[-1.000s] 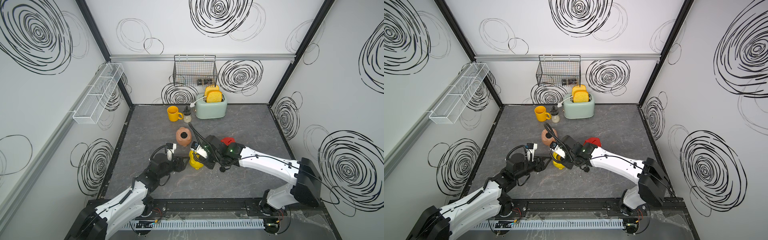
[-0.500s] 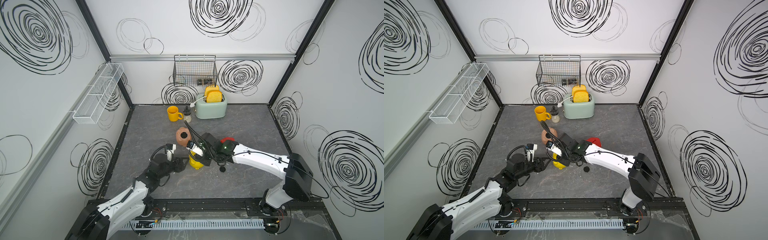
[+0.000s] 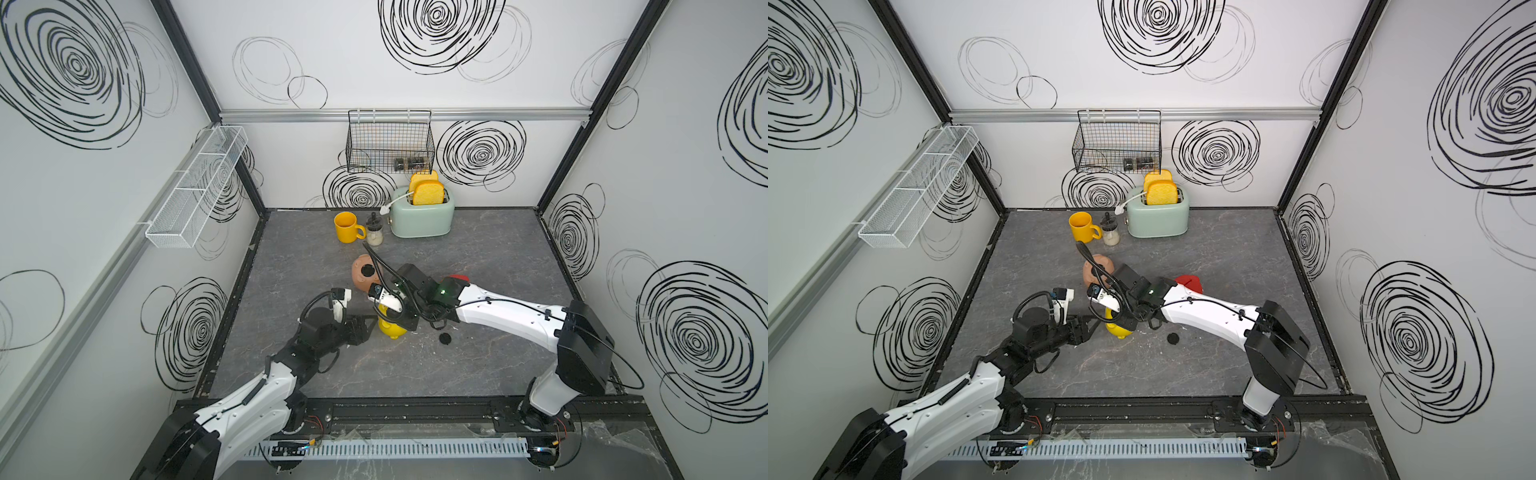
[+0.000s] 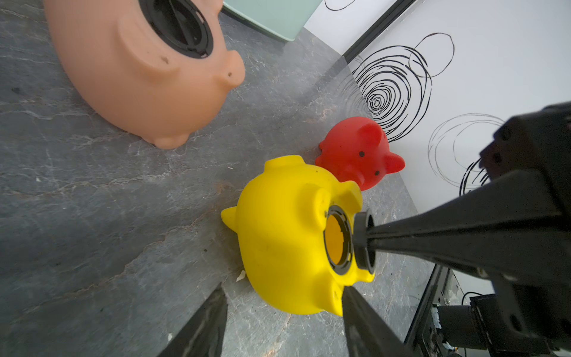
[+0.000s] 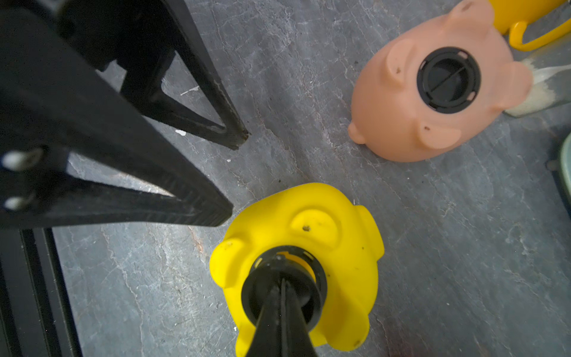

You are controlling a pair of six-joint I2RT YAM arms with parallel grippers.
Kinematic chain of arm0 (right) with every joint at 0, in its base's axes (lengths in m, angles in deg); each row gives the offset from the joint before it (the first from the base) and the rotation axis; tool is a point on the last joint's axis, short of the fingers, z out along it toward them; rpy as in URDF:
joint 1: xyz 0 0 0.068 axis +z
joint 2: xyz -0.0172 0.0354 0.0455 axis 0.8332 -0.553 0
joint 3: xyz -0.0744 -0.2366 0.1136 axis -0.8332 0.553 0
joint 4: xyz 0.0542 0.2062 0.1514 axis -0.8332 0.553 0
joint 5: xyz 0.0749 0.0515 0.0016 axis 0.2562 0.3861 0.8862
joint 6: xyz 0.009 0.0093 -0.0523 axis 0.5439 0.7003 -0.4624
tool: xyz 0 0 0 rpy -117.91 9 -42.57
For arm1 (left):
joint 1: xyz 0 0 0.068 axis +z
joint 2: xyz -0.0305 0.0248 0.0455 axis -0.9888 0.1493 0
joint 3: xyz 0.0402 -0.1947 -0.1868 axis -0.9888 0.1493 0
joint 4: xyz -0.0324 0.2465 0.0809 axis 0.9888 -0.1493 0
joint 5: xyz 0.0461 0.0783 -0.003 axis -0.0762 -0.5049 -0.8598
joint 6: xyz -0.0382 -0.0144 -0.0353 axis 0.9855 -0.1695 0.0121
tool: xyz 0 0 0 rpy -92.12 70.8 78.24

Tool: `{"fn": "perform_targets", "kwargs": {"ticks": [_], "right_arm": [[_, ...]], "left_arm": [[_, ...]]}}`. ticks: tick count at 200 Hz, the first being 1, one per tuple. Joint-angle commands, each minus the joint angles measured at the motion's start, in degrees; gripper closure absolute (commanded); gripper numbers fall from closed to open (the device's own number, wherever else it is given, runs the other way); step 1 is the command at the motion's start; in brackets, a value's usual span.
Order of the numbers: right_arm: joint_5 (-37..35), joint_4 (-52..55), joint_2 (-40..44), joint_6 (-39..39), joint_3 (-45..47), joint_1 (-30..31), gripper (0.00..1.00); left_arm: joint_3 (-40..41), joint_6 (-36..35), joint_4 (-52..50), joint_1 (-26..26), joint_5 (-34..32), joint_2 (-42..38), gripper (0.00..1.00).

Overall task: Close piggy banks
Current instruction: Insert the knob into the piggy bank.

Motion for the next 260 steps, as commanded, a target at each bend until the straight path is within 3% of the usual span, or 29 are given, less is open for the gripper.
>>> {"fn": "perform_targets", "kwargs": {"ticks": [1,260], "right_arm": [[0.03,2.15,-1.09,-1.99,-2.59,-0.22,1.0],[-0.88,6.33,-5.78,-3.57,-3.57,-0.6,1.0]], "left_arm": [[0.37,0.41,2.75,0.45,0.54,-0.18,0.37],[0.19,0.04,2.41,0.76,0.5,0.6,0.37]]}}
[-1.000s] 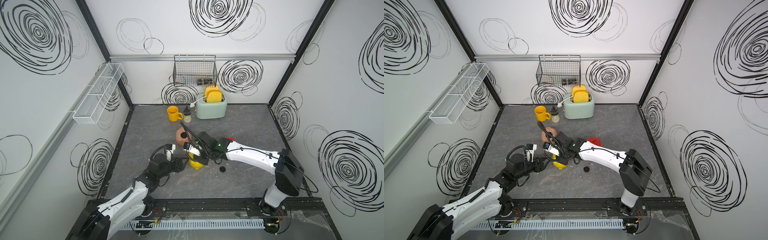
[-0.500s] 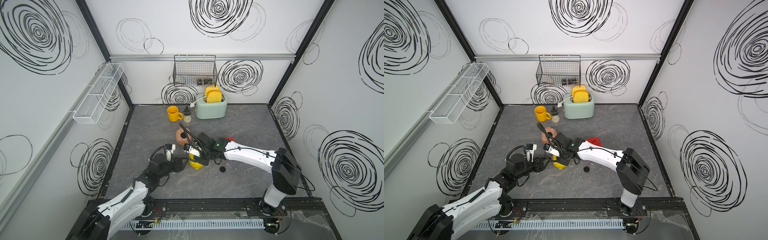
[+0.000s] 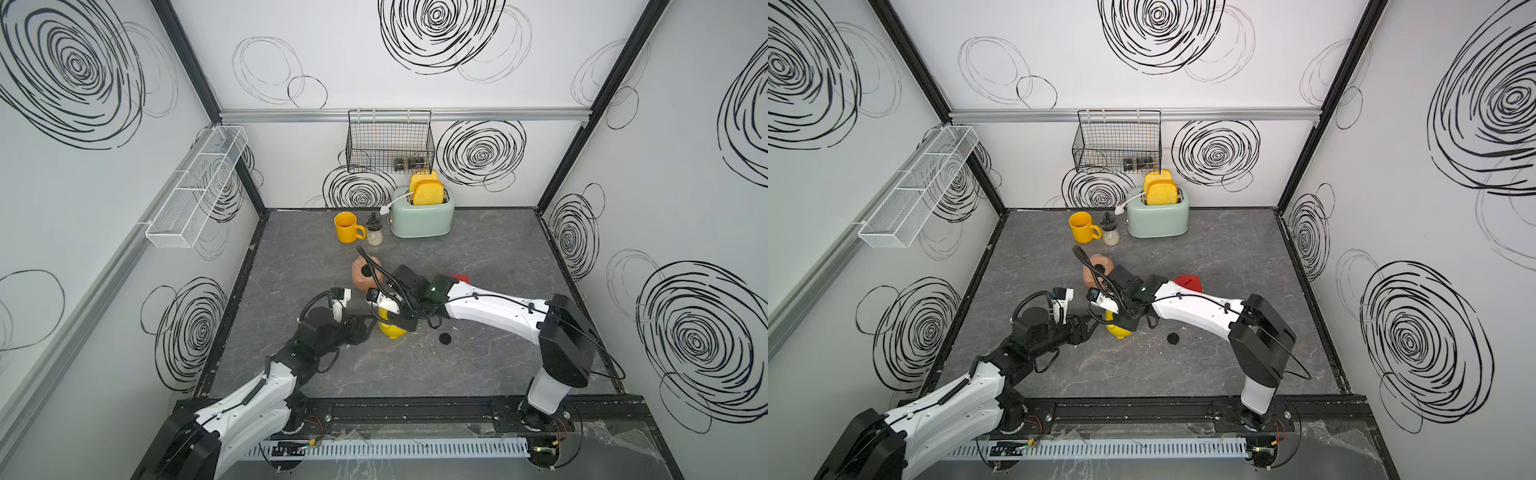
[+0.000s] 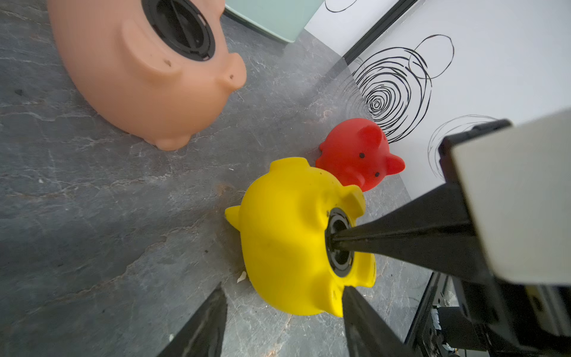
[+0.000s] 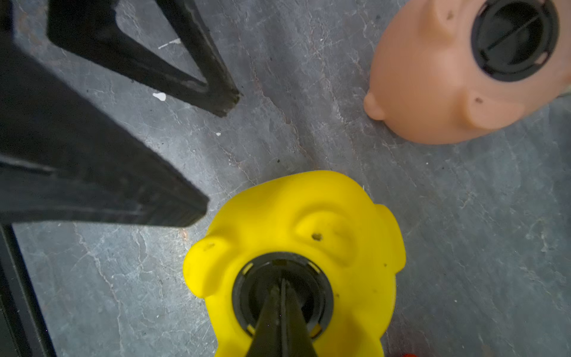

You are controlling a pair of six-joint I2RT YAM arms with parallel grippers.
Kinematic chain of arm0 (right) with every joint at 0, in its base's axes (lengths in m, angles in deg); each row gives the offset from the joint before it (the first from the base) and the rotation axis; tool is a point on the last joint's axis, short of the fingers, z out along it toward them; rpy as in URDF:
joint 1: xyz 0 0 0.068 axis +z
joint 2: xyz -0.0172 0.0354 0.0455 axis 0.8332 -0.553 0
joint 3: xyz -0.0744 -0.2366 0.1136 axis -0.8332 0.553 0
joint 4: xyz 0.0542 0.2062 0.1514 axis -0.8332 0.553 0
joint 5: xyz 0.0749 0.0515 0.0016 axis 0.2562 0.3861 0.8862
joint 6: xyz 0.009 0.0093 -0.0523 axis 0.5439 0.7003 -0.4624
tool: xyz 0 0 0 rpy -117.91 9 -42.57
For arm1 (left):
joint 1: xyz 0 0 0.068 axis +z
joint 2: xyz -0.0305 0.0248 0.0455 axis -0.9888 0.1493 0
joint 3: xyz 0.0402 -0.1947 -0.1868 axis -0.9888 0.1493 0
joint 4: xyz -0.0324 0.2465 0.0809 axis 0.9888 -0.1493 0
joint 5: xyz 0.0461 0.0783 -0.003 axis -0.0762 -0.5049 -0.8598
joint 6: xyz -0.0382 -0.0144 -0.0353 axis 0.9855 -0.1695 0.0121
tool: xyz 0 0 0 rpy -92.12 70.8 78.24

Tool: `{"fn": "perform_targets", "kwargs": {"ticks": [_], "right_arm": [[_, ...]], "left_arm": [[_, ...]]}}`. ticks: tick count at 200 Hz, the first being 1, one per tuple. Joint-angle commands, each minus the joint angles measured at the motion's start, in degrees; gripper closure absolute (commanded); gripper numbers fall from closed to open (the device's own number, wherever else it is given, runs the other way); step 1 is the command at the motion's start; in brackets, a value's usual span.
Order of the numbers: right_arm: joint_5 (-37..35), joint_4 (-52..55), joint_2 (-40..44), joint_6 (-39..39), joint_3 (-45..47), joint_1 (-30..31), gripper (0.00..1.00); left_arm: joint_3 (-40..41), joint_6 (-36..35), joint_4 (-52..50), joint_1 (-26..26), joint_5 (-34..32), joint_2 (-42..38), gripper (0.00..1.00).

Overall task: Close piggy banks
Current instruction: Insert the knob into the piggy bank.

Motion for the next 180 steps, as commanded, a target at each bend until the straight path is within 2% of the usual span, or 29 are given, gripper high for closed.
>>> {"fn": "perform_targets", "kwargs": {"ticks": [1,108,136,180], "right_arm": [[0.54,2.39,-1.17,-1.14,-1.04,-0.28,1.0],[-0.86,4.05,-3.73,-0.31,-0.87,-0.9,1.0],[-1.33,3.35,-4.34,-0.31,-0.64,-1.11,1.0],[-0.46,3.15,-4.45,-0.36,-0.28,-1.53,1.0]], "left_arm": [[0.22,0.06,2.38,0.44,0.28,0.49,0.37],[0.0,0.06,2.76,0.53,0.37,1.08,0.36],[-1.11,0.5,3.78,1.38,0.78,2.03,0.28],[-2.43,1.67,6.65,2.8,3.25,4.52,0.22]]}}
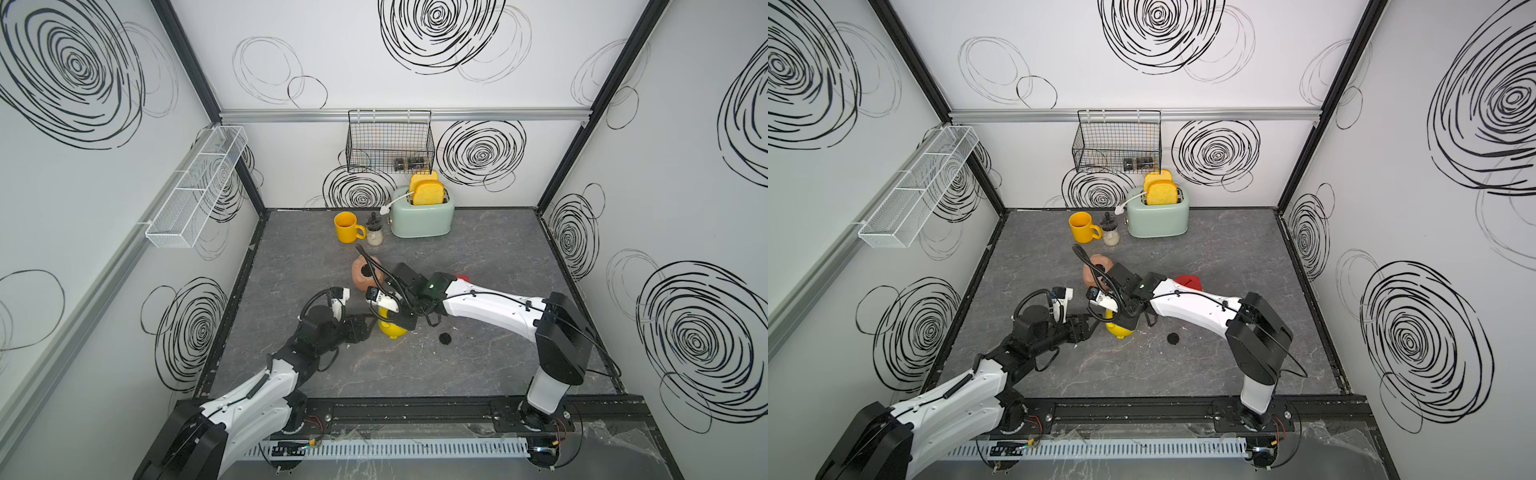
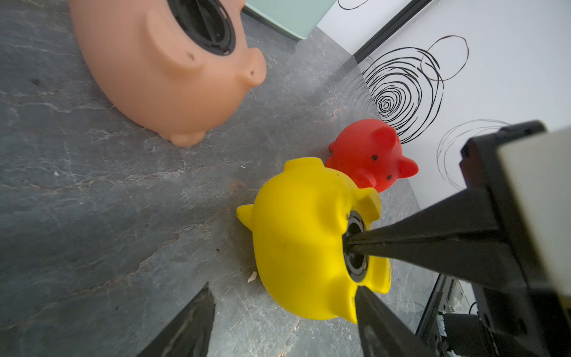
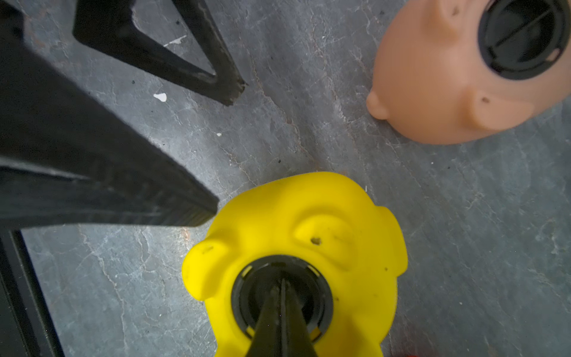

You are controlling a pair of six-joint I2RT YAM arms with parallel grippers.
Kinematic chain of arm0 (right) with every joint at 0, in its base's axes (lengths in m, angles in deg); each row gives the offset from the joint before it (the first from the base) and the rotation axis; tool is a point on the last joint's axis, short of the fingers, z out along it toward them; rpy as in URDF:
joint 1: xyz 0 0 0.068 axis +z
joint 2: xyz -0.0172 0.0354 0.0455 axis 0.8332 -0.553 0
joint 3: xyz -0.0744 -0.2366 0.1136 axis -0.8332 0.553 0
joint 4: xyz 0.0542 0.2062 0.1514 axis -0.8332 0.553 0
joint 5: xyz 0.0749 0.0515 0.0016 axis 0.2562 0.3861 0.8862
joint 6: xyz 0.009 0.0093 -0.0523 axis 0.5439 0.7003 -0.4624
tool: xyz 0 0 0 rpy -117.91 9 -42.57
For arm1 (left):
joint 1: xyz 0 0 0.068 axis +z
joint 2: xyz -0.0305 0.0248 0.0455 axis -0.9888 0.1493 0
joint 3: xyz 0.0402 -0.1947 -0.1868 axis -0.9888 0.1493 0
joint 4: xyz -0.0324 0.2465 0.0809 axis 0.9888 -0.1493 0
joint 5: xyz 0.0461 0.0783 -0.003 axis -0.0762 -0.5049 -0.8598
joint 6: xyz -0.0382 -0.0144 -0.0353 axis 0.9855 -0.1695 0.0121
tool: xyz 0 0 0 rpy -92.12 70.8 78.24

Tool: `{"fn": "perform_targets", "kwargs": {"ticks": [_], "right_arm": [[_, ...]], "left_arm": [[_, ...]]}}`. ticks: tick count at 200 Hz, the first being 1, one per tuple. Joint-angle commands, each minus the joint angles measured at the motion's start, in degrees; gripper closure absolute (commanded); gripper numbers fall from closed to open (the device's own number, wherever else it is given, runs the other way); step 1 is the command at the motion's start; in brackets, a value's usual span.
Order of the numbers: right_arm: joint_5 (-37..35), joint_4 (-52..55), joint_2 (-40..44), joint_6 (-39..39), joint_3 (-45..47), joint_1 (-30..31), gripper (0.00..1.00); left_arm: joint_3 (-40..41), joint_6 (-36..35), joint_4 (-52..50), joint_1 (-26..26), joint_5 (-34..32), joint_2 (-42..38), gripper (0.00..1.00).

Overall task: Close piggy banks
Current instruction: Insert the knob into the piggy bank, then screw the knob on the piggy bank, then hold the piggy bank at the center of the board.

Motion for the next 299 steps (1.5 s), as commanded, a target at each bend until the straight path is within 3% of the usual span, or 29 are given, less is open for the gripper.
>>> {"fn": "perform_targets", "kwargs": {"ticks": [1,46,99,164,299], "right_arm": [[-0.89,1.87,-3.2,-0.44,1.11,-0.9,1.0],[-0.08,0.99,-2.61,-0.9,2.14,-1.19,1.0],[0.26,0.91,-2.72,-0.79,2.26,-1.44,1.0],[0.99,0.77,-2.28,-0.99,2.51,-1.55,1.0],[1.59,0.57,-2.02,-1.68,3.96,-1.52,1.0]], "left_arm": [[-2.02,1.26,5.62,0.79,2.23,1.35,0.22],[-2.66,2.12,11.07,0.93,4.35,4.94,0.12],[-4.77,3.16,17.29,1.5,6.96,11.47,0.08],[-6.26,4.28,23.17,1.6,8.85,19.46,0.08],[-9.93,7.1,26.6,1.68,9.54,27.19,0.04]]}}
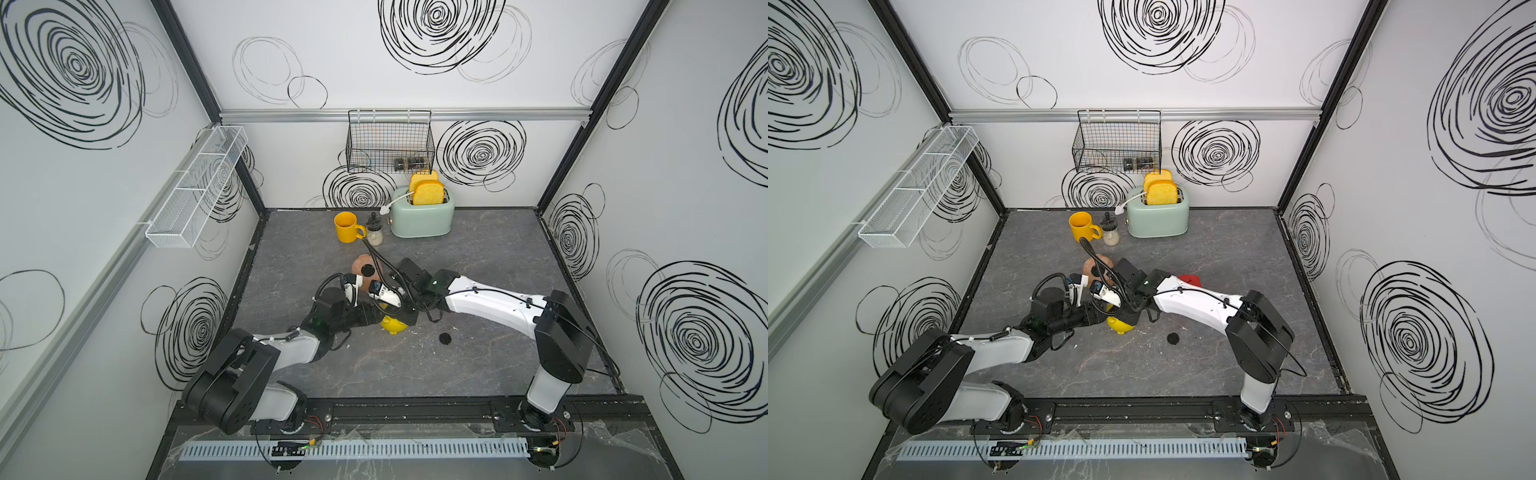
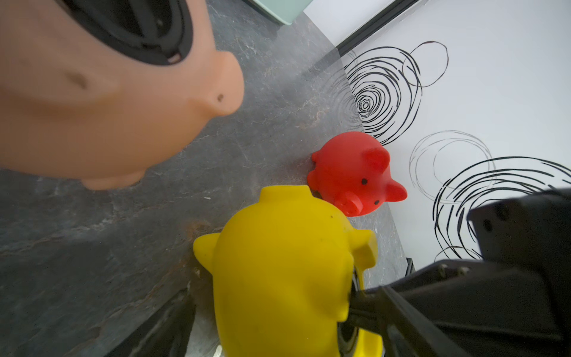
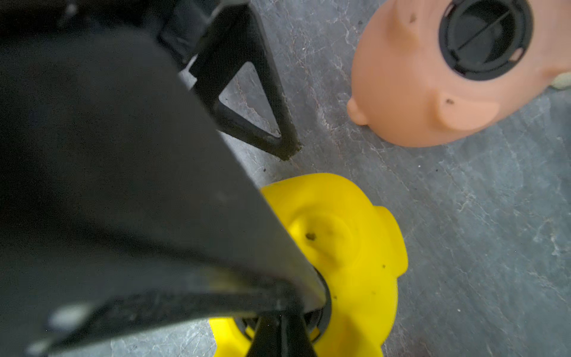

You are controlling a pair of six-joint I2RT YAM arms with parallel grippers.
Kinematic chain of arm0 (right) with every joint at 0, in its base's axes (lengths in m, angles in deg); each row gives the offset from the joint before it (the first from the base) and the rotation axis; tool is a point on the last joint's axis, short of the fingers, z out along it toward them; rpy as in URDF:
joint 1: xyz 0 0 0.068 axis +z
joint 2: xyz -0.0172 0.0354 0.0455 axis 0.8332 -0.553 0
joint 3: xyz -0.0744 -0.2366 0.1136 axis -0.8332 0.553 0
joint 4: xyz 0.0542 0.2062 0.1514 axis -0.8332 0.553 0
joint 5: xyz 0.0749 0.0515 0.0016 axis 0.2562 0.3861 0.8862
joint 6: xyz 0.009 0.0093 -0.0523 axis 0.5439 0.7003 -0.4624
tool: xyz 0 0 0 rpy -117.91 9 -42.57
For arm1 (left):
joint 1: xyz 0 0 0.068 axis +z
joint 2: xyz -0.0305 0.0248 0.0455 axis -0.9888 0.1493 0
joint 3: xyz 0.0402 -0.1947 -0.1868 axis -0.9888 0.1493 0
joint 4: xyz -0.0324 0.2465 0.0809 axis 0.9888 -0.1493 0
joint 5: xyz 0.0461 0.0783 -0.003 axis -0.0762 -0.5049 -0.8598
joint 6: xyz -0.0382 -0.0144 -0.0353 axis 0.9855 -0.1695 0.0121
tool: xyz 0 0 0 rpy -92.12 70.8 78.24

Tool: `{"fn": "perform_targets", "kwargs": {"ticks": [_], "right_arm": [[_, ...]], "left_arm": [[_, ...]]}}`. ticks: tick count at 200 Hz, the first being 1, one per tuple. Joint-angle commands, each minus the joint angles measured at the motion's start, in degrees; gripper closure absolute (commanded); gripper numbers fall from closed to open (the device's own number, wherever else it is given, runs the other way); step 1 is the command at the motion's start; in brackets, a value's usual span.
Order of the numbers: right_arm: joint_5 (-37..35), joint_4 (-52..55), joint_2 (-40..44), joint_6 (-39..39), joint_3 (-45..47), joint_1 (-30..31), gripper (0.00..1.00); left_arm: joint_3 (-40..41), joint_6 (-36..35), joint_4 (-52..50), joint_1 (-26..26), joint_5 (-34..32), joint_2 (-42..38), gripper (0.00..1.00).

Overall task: Close piggy banks
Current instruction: Hold the piggy bank at the center of the board.

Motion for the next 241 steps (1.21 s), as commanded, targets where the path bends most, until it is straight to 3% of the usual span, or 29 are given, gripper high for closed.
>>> {"fn": "perform_targets", "kwargs": {"ticks": [1,91,241], "right_arm": [[-0.69,3.41,-2.04,-1.73,2.98,0.32,1.0],[-0.8,3.22,-1.42,-1.63,3.99,0.01,1.0],[-1.05,2.86,-0.19,-1.53,5.15,-0.05,1.0]], "left_arm": [[-2.03,1.87,7.3,0.45,0.84,0.72,0.03],[-0.03,6.09,16.5,2.26,4.93,4.61,0.01],[-2.42,4.18,11.97,1.11,1.59,10.58,0.05]]}}
